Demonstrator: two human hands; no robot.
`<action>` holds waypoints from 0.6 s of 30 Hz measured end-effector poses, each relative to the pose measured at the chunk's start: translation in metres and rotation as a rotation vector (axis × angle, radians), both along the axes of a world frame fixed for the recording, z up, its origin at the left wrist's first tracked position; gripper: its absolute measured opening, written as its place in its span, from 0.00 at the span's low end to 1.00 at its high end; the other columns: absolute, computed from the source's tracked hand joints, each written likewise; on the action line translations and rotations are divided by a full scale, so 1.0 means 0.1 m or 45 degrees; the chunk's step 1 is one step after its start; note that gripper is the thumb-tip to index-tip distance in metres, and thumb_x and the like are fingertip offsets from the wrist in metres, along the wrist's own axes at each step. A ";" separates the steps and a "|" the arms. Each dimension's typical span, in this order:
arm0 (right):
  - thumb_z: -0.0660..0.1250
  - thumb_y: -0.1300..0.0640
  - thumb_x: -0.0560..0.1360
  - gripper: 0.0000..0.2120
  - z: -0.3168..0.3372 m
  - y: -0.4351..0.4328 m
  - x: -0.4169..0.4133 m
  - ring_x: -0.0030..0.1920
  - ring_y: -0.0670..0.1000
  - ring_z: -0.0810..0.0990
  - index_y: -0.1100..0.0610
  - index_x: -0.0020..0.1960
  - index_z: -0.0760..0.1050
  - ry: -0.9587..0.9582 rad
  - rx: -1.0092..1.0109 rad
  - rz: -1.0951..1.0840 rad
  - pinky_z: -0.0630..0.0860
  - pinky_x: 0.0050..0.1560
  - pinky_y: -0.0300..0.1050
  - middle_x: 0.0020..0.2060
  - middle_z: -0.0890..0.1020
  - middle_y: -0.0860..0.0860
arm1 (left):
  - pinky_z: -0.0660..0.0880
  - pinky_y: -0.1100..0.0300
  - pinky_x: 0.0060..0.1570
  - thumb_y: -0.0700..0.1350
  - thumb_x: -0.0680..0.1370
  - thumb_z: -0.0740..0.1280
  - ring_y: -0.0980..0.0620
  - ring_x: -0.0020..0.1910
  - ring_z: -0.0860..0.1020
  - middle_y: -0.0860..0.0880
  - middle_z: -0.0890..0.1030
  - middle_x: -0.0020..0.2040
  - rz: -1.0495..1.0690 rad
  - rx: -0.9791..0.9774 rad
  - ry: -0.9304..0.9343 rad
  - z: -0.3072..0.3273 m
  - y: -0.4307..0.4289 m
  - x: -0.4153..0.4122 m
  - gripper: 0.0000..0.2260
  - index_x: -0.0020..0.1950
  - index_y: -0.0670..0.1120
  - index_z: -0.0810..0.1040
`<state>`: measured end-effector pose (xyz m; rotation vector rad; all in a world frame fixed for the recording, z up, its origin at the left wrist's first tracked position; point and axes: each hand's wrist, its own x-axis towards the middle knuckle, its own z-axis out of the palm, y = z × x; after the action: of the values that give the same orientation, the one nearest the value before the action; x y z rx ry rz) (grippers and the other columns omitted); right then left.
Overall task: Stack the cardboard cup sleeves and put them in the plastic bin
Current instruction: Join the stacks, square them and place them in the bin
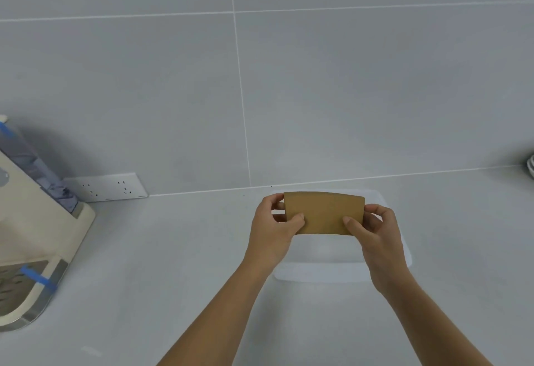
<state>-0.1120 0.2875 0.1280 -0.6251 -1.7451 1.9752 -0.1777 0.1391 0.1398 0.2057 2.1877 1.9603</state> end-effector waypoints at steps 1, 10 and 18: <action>0.68 0.66 0.72 0.14 -0.02 0.04 -0.03 0.45 0.52 0.78 0.54 0.50 0.66 -0.029 -0.011 -0.007 0.72 0.44 0.40 0.44 0.80 0.52 | 0.72 0.71 0.37 0.41 0.72 0.69 0.58 0.45 0.77 0.56 0.75 0.49 0.006 -0.020 -0.016 -0.02 0.05 -0.02 0.19 0.61 0.49 0.71; 0.68 0.61 0.72 0.23 -0.21 0.28 -0.24 0.53 0.57 0.78 0.56 0.64 0.63 -0.348 0.018 0.022 0.68 0.50 0.46 0.49 0.79 0.54 | 0.71 0.66 0.38 0.40 0.71 0.66 0.56 0.41 0.78 0.50 0.81 0.47 0.007 -0.144 -0.199 -0.25 0.33 -0.23 0.11 0.52 0.43 0.79; 0.65 0.61 0.70 0.12 -0.31 0.40 -0.49 0.38 0.60 0.74 0.69 0.48 0.75 -0.656 0.264 0.136 0.78 0.47 0.57 0.38 0.77 0.65 | 0.64 0.57 0.34 0.42 0.69 0.64 0.49 0.33 0.67 0.45 0.70 0.34 0.028 -0.412 -0.241 -0.50 0.46 -0.42 0.05 0.37 0.40 0.73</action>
<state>-0.1613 0.3271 0.0971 -1.0545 -2.2900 1.7667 -0.2199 0.1854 0.0895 -0.0507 2.3423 1.5324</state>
